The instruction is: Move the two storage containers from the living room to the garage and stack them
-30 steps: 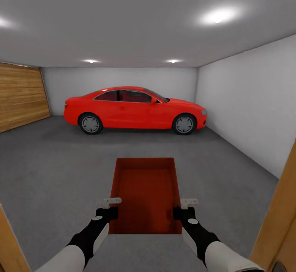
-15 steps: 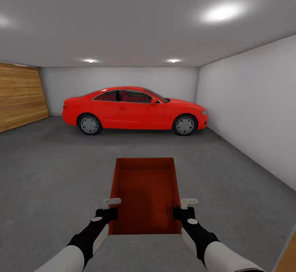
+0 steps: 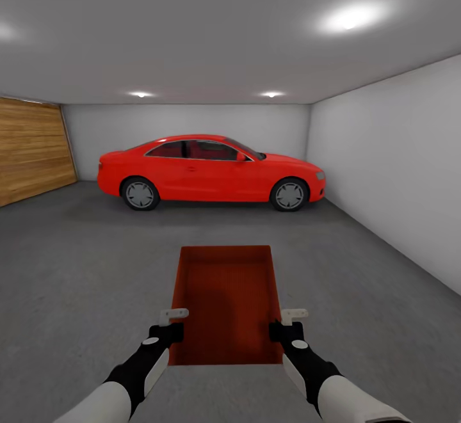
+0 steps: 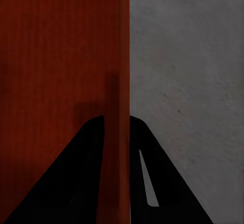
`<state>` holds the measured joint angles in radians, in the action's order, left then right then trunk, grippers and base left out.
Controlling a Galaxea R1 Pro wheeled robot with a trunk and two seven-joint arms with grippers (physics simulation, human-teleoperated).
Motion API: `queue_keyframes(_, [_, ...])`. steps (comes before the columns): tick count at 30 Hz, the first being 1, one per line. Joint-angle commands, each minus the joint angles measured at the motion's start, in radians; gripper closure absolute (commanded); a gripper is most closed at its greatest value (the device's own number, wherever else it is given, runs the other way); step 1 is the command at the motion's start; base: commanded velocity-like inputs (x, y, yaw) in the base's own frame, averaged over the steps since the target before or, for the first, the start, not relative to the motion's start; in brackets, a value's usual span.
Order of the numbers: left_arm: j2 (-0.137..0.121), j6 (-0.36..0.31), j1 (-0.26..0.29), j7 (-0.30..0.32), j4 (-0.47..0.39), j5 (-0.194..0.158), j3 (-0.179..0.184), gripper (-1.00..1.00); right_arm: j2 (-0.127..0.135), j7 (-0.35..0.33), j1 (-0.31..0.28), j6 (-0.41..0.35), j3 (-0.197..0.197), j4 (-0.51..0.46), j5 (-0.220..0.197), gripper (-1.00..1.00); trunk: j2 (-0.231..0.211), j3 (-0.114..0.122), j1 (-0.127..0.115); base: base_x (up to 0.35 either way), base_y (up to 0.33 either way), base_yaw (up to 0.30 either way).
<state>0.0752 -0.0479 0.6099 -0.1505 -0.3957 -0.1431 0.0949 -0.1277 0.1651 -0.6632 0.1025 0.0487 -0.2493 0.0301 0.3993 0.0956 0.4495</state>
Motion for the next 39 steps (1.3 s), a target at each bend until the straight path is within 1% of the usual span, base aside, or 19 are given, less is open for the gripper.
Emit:
queue_keyframes(1, [-0.002, -0.006, 0.001, -0.013, -0.008, -0.005, 0.003, 1.0, 0.001, 0.008, 0.0, 0.002, 0.011, 0.004, -0.003, 1.0, 0.001, 0.0, 0.001, 0.128, 0.08, 0.0])
queue_keyframes(11, [-0.002, -0.006, 0.001, -0.013, -0.007, -0.006, 0.004, 1.0, 0.001, 0.008, 0.0, 0.002, 0.01, 0.004, -0.001, 1.0, 0.001, 0.0, 0.001, 0.067, 0.013, 0.0])
queue_keyframes(12, [-0.002, -0.006, 0.001, -0.013, -0.023, 0.019, -0.021, 1.0, 0.001, 0.008, 0.0, 0.002, 0.045, 0.004, -0.049, 1.0, 0.001, 0.0, 0.001, 0.01, 0.001, 0.0])
queue_keyframes(24, [-0.001, -0.006, 0.001, -0.013, -0.021, 0.019, -0.022, 1.0, 0.002, 0.008, 0.0, 0.002, 0.045, 0.004, -0.049, 1.0, 0.001, 0.0, 0.001, 0.009, 0.0, 0.0])
queue_keyframes(39, [-0.003, -0.006, 0.001, -0.013, -0.019, 0.019, -0.021, 1.0, 0.002, 0.008, 0.0, 0.001, 0.045, 0.004, -0.047, 1.0, 0.001, 0.0, 0.001, 0.308, 0.0, 0.0])
